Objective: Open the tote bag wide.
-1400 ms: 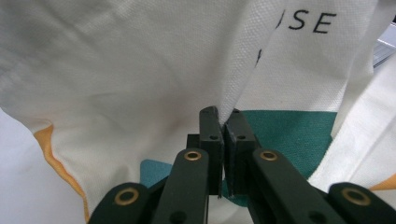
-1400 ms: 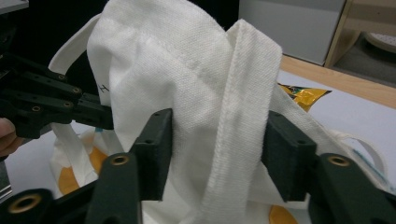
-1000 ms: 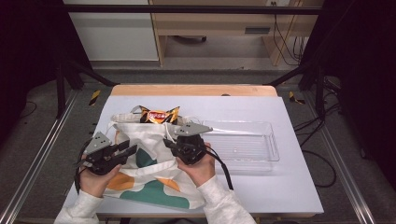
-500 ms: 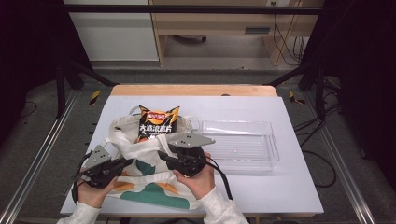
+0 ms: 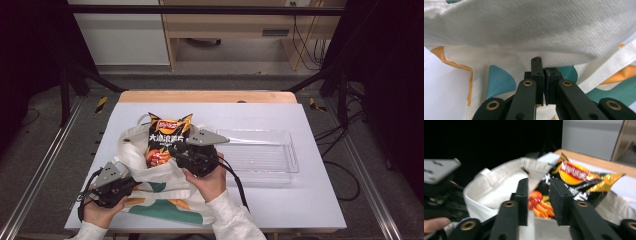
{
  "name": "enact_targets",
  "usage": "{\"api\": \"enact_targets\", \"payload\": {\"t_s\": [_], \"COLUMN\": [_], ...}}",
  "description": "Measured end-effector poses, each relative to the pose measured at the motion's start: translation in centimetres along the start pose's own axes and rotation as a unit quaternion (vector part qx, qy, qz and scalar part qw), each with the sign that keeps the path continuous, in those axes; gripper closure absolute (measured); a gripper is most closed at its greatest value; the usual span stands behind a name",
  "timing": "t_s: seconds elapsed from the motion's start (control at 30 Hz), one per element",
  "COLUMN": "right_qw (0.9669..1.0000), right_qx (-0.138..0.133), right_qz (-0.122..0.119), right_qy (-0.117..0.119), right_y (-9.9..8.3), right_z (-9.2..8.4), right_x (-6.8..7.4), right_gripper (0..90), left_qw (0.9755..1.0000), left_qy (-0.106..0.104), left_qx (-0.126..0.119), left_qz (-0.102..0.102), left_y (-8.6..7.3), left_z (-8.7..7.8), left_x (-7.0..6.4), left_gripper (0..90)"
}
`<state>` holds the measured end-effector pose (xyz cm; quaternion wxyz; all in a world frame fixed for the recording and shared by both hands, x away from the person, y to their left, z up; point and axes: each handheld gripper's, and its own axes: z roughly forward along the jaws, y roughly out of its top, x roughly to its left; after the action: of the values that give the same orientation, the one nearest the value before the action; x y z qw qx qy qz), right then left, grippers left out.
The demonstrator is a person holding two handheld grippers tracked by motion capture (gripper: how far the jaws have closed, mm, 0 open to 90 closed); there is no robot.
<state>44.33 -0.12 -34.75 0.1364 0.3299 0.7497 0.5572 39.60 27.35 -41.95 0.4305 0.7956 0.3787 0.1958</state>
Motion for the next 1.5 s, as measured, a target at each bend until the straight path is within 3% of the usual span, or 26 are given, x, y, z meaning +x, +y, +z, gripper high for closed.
{"api": "enact_targets", "payload": {"t_s": [0.03, 0.17, 0.2, 0.23, 0.27, 0.3, 0.43, 0.47, 0.57, 0.7, 0.8, 0.9, 0.97, 1.0, 1.07, 1.13, 1.17, 1.23, 1.5], "right_qw": [0.9998, 0.9992, 0.9990, 0.9987, 0.9986, 0.9987, 0.9985, 0.9985, 0.9982, 0.9978, 0.9976, 0.9973, 0.9968, 0.9965, 0.9963, 0.9956, 0.9956, 0.9952, 0.9938], "right_qx": [0.019, 0.041, 0.045, 0.050, 0.052, 0.051, 0.053, 0.053, 0.059, 0.065, 0.069, 0.072, 0.078, 0.081, 0.084, 0.091, 0.091, 0.095, 0.106], "right_qz": [-0.002, 0.000, -0.001, 0.000, 0.001, 0.003, 0.006, 0.006, 0.007, 0.008, 0.002, 0.002, 0.002, 0.001, 0.002, 0.002, 0.002, 0.005, 0.014], "right_qy": [-0.003, -0.003, -0.005, -0.006, -0.007, -0.008, -0.010, -0.010, -0.003, 0.005, 0.008, 0.014, 0.018, 0.019, 0.019, 0.022, 0.022, 0.025, 0.031], "right_y": [-0.5, -1.1, -1.2, -1.4, -1.4, -1.3, -1.3, -1.3, -1.8, -2.5, -3.1, -3.6, -4.3, -4.6, -4.9, -5.8, -5.8, -6.5, -8.1], "right_z": [0.6, 1.3, 1.4, 1.5, 1.5, 1.5, 1.5, 1.5, 1.5, 1.4, 1.3, 1.2, 1.1, 1.1, 1.1, 1.2, 1.2, 1.1, 1.4], "right_x": [0.0, -0.1, -0.2, -0.3, -0.4, -0.5, -0.6, -0.6, -0.6, -0.2, 0.2, 0.4, 0.6, 0.7, 0.8, 0.9, 0.9, 0.9, 1.1], "right_gripper": [76.9, 83.8, 85.9, 87.9, 89.2, 89.9, 90.0, 90.0, 90.0, 90.0, 90.0, 90.0, 90.0, 90.0, 90.0, 90.0, 90.0, 90.0, 89.5], "left_qw": [1.0000, 1.0000, 1.0000, 0.9999, 0.9995, 0.9995, 0.9969, 0.9969, 0.9927, 0.9913, 0.9923, 0.9930, 0.9944, 0.9963, 0.9970, 0.9988, 0.9988, 0.9997, 0.9998], "left_qy": [-0.001, 0.002, 0.008, 0.010, 0.009, 0.009, 0.012, 0.012, 0.019, 0.022, 0.017, 0.013, 0.003, -0.006, -0.006, -0.009, -0.009, -0.004, -0.001], "left_qx": [0.002, 0.001, -0.004, -0.010, -0.030, -0.030, -0.076, -0.076, -0.117, -0.128, -0.122, -0.118, -0.106, -0.086, -0.077, -0.048, -0.048, -0.025, 0.009], "left_qz": [0.002, 0.005, 0.000, -0.002, -0.007, -0.007, -0.016, -0.016, -0.023, -0.021, -0.012, -0.008, -0.006, -0.003, -0.003, -0.001, -0.001, -0.001, -0.016], "left_y": [-0.1, -0.2, -0.2, -0.2, -0.2, -0.2, 0.2, 0.2, 1.0, 2.1, 4.1, 5.1, 6.0, 6.7, 6.8, 6.4, 6.4, 5.3, 2.1], "left_z": [0.0, 0.0, -0.2, -0.4, -1.2, -1.2, -3.3, -3.3, -5.0, -5.6, -5.3, -4.8, -3.9, -2.7, -2.1, -0.8, -0.8, -0.4, -0.5], "left_x": [0.0, -0.1, -0.1, -0.1, -0.1, -0.1, 0.1, 0.1, 0.4, 0.8, 0.9, 0.8, 0.8, 0.8, 0.8, 0.7, 0.7, 0.8, 1.2], "left_gripper": [87.9, 81.6, 81.6, 76.1, 74.9, 74.3, 78.3, 80.1, 84.8, 86.8, 87.0, 86.9, 86.5, 86.3, 86.3, 86.4, 86.4, 86.6, 87.4]}}
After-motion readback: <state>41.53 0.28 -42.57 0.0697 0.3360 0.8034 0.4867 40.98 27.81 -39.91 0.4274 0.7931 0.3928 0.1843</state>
